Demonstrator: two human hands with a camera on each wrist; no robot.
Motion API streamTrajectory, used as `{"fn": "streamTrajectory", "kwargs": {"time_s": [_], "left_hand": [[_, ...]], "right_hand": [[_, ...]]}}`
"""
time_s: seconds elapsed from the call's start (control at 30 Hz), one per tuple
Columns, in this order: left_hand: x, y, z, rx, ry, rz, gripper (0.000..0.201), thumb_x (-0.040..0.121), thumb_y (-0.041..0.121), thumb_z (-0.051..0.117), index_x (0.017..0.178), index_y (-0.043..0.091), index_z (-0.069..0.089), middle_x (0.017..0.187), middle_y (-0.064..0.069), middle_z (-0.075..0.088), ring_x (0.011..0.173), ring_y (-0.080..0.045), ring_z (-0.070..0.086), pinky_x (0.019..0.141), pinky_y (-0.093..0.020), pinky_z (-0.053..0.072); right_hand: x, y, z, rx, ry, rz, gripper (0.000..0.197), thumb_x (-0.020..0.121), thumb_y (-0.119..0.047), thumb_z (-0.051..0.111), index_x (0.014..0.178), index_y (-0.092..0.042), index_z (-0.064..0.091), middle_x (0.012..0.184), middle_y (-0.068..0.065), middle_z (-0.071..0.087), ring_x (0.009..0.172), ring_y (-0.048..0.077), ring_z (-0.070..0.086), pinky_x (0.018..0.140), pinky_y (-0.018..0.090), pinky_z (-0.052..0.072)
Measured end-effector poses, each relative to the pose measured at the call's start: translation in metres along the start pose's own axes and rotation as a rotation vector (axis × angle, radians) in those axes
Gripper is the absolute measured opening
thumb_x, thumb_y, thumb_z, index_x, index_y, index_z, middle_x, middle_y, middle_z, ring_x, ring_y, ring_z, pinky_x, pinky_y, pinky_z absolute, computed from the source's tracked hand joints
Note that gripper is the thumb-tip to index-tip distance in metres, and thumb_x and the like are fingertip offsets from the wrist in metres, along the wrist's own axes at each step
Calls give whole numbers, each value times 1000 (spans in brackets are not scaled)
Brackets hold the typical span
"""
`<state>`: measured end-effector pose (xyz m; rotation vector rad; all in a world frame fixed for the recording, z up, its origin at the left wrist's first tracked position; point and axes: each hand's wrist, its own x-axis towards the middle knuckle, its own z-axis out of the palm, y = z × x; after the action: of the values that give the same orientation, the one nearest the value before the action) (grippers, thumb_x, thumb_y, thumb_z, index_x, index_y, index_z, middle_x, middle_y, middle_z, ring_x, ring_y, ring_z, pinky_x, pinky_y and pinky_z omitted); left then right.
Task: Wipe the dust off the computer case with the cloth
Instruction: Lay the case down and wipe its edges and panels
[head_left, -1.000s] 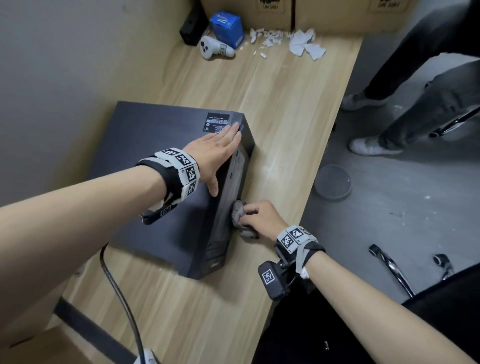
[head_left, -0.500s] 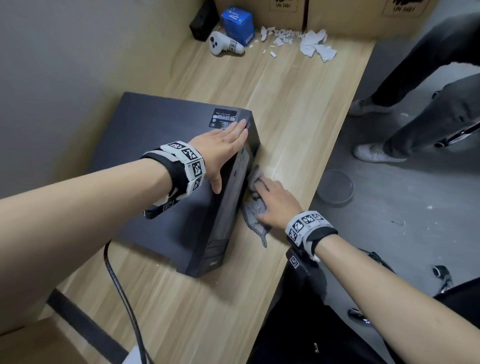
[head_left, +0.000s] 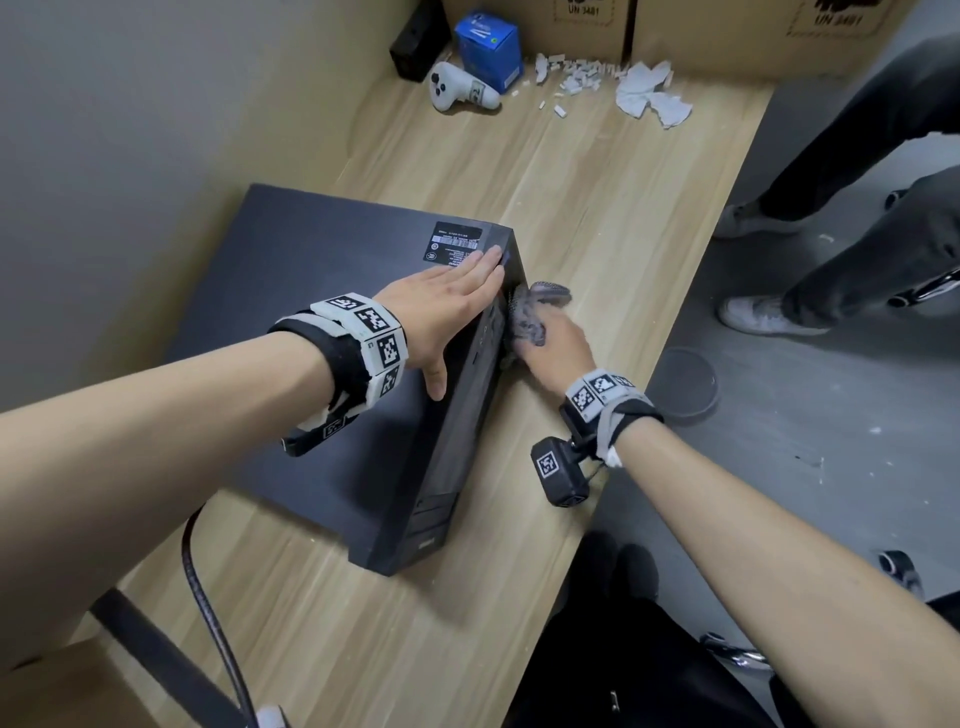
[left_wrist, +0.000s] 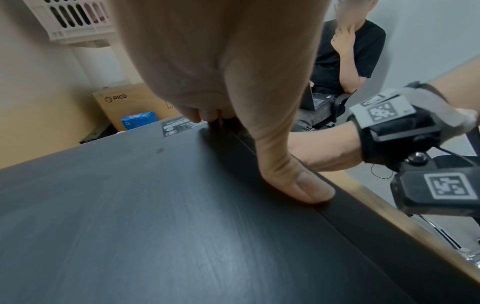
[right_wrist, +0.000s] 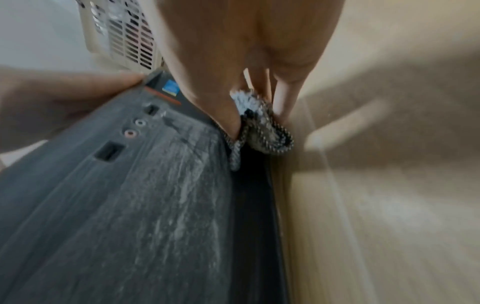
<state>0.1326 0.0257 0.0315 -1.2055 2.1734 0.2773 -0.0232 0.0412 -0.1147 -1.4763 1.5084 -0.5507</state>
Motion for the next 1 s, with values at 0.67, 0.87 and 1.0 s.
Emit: {"fn": "streamTrajectory", "kwargs": {"time_s": [0.67, 0.87, 1.0], "left_hand": [[-3, 4, -3, -23, -12, -6, 157, 40, 41, 94, 152, 6, -10, 159, -12, -21, 148, -21, -14, 122, -34, 7], [-2, 4, -2, -5, -8, -10, 156, 42, 42, 94, 152, 6, -10, 159, -12, -22, 148, -20, -15, 122, -32, 6], [-2, 2, 0, -13, -1, -2, 157, 41, 43, 94, 152, 7, -11, 159, -11, -21, 148, -20, -14, 121, -32, 6]], "right_hand": [[-111, 29, 45, -39, -462, -58, 35, 87, -15, 60, 59, -11, 38, 57, -2, 40, 57, 17, 45, 68, 40, 51], [-79, 21, 0, 290, -186, 70, 22, 87, -22, 69, 67, -16, 65, 68, -2, 71, 66, 17, 67, 73, 31, 54], [-29, 12, -12, 273, -74, 50, 27, 84, -32, 69, 107, -16, 70, 102, 0, 74, 91, 19, 69, 89, 37, 55]]}}
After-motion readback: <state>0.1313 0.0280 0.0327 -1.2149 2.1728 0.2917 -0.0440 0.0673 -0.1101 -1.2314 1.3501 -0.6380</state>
